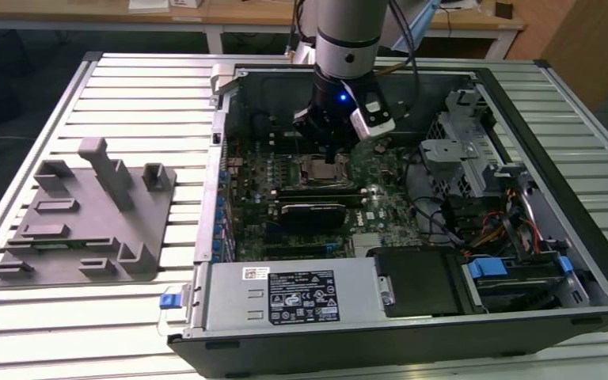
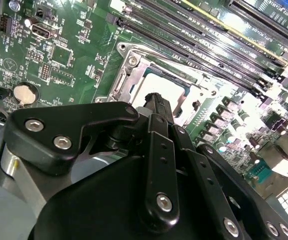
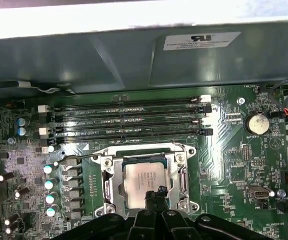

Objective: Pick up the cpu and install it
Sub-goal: 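Close the cpu cover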

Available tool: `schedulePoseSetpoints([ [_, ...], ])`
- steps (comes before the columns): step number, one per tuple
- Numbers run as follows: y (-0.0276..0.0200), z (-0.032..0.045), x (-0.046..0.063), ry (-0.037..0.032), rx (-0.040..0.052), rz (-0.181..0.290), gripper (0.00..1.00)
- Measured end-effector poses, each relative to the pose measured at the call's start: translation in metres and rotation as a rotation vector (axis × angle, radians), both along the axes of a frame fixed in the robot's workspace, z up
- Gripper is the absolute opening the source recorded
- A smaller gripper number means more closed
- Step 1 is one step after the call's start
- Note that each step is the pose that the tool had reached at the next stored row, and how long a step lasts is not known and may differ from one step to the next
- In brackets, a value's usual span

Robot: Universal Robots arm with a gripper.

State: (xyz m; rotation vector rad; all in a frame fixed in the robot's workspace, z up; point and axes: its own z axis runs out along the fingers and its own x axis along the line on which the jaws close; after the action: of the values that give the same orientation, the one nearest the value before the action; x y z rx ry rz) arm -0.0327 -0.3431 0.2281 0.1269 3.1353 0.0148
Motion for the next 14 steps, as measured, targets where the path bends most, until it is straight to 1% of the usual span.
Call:
schedulePoseSetpoints([
  [6, 0.0000, -0.0002, -0.001, -0.0002, 0.0003, 0.000, 0.11],
  [9, 0.0000, -0.0006, -0.004, -0.0002, 0.0003, 0.000, 0.11],
  [14, 0.0000, -0.0016, -0.012, -0.0003, 0.0002, 0.000, 0.11],
])
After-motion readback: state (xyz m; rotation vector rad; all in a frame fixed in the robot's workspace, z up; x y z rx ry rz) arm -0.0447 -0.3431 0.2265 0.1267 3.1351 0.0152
